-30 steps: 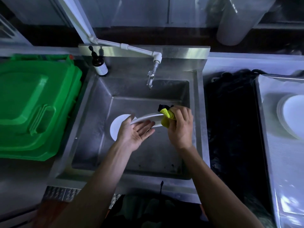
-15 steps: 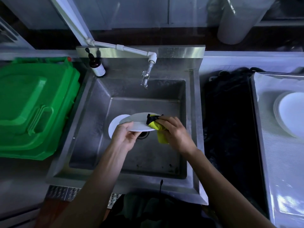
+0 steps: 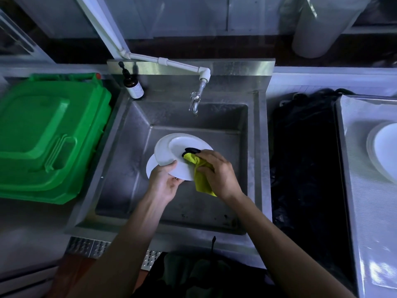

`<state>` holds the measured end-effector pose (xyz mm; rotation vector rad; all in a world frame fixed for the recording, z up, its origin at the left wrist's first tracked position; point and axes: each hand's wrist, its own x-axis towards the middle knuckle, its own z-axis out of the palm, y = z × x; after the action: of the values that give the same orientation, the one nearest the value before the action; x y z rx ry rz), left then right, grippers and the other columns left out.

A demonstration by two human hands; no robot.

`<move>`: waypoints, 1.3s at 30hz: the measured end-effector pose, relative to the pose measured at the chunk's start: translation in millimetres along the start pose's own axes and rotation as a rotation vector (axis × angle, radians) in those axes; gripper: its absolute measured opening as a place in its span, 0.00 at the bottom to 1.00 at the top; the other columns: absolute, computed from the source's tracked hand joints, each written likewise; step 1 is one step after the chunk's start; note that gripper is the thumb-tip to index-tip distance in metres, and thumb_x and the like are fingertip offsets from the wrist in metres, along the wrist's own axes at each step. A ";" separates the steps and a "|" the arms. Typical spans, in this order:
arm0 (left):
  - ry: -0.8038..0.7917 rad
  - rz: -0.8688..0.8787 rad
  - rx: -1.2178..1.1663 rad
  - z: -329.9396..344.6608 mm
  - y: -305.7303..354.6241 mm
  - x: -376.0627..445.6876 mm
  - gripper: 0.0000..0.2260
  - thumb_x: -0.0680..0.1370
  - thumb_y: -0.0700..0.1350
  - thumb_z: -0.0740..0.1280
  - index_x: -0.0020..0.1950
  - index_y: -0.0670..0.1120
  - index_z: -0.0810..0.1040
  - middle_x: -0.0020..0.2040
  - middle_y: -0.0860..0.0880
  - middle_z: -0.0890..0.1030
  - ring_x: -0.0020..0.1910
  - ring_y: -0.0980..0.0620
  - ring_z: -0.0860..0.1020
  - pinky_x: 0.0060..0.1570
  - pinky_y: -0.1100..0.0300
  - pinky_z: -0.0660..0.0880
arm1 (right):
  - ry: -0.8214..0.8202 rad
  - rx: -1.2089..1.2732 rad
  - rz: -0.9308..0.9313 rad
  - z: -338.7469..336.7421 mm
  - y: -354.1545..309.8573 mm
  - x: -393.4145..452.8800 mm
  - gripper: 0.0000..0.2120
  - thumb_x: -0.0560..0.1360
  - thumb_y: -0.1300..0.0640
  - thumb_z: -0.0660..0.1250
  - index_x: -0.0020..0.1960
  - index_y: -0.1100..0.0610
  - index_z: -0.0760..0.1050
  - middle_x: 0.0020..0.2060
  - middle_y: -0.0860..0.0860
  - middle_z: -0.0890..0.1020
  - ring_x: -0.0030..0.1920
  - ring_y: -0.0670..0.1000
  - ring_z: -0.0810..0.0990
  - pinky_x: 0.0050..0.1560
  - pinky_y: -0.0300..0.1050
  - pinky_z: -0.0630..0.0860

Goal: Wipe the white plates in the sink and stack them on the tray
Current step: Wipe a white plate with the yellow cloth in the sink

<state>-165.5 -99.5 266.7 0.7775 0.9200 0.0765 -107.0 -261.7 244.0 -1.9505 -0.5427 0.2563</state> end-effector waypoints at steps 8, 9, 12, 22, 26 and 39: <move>-0.065 0.075 0.037 4.2 -7.3 -5.6 0.12 0.83 0.39 0.62 0.64 0.44 0.80 0.61 0.40 0.83 0.55 0.43 0.83 0.43 0.51 0.83 | 0.062 -0.056 -0.198 26.9 -13.6 4.9 0.12 0.79 0.63 0.64 0.59 0.54 0.80 0.59 0.45 0.78 0.58 0.47 0.76 0.56 0.42 0.74; -0.065 0.072 0.020 3.8 -7.8 -5.3 0.12 0.83 0.40 0.62 0.64 0.43 0.80 0.60 0.40 0.83 0.54 0.44 0.84 0.43 0.52 0.83 | 0.084 -0.092 -0.242 28.4 -12.5 3.0 0.12 0.80 0.63 0.64 0.60 0.55 0.80 0.61 0.47 0.78 0.59 0.50 0.77 0.57 0.45 0.75; -0.051 0.060 -0.027 2.1 -5.3 -3.8 0.12 0.83 0.41 0.63 0.65 0.42 0.80 0.59 0.41 0.84 0.52 0.45 0.85 0.43 0.53 0.83 | 0.092 -0.339 -0.269 31.4 -7.0 -6.5 0.16 0.83 0.56 0.58 0.68 0.53 0.76 0.70 0.50 0.75 0.72 0.57 0.71 0.67 0.55 0.70; -0.056 0.008 -0.086 2.7 0.7 -2.7 0.17 0.82 0.41 0.65 0.70 0.38 0.75 0.61 0.39 0.83 0.59 0.41 0.83 0.56 0.45 0.81 | 0.156 -0.439 -0.097 30.7 -2.3 -23.5 0.18 0.84 0.53 0.58 0.71 0.55 0.75 0.74 0.54 0.71 0.73 0.60 0.69 0.67 0.61 0.69; -0.095 0.022 -0.058 -1.3 -1.8 -4.3 0.18 0.80 0.40 0.67 0.70 0.41 0.75 0.63 0.41 0.82 0.62 0.42 0.82 0.58 0.44 0.80 | 0.125 -0.368 -0.017 20.6 6.4 -17.4 0.18 0.84 0.55 0.57 0.71 0.58 0.73 0.73 0.56 0.71 0.70 0.63 0.69 0.66 0.63 0.70; -0.335 0.018 0.074 -16.3 6.0 -3.7 0.14 0.74 0.35 0.67 0.54 0.46 0.87 0.58 0.44 0.84 0.58 0.44 0.83 0.51 0.44 0.82 | 0.171 -0.252 0.086 -3.5 18.3 16.2 0.18 0.85 0.56 0.57 0.73 0.54 0.71 0.73 0.52 0.70 0.69 0.58 0.67 0.70 0.53 0.68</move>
<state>-178.4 -87.2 267.1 0.8373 0.6007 -0.0712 -86.7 -263.2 229.9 -2.2189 -0.3942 0.0749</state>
